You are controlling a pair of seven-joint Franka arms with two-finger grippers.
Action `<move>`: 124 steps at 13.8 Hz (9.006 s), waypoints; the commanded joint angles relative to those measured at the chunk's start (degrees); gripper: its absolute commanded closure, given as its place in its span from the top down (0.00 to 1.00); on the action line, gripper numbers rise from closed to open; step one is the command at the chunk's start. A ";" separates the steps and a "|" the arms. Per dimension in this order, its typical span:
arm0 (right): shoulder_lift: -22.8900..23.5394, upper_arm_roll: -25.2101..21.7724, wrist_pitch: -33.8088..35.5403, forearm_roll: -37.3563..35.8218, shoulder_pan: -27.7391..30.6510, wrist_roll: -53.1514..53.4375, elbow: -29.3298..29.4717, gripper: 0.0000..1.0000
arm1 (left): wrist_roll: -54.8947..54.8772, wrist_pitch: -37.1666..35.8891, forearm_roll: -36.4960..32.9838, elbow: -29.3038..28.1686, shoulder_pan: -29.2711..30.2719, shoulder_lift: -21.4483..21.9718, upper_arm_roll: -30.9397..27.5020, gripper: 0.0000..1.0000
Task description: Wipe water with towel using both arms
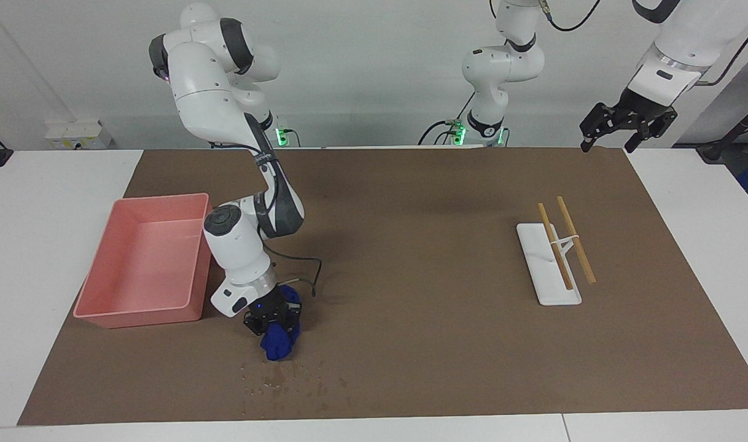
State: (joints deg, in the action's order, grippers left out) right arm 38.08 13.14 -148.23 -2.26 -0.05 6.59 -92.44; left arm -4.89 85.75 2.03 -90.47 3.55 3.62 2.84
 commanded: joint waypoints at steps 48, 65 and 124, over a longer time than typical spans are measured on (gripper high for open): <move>-17.28 0.13 13.61 7.71 4.18 2.20 -21.14 0.00 | -0.30 0.39 0.17 -1.99 0.67 1.57 0.86 1.00; 2.87 0.22 2.69 4.02 0.75 -14.74 11.40 0.00 | -0.30 0.39 0.17 -1.99 0.67 1.57 0.94 1.00; -39.21 -0.13 53.79 -4.50 30.37 -44.56 -8.95 0.00 | -0.30 0.39 0.17 -1.99 0.67 1.57 0.94 1.00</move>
State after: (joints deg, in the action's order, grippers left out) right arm 0.24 12.04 -88.97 -4.84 28.31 -34.33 -96.86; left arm -4.88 85.71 2.03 -90.61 3.54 3.64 3.30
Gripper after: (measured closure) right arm 1.000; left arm 0.000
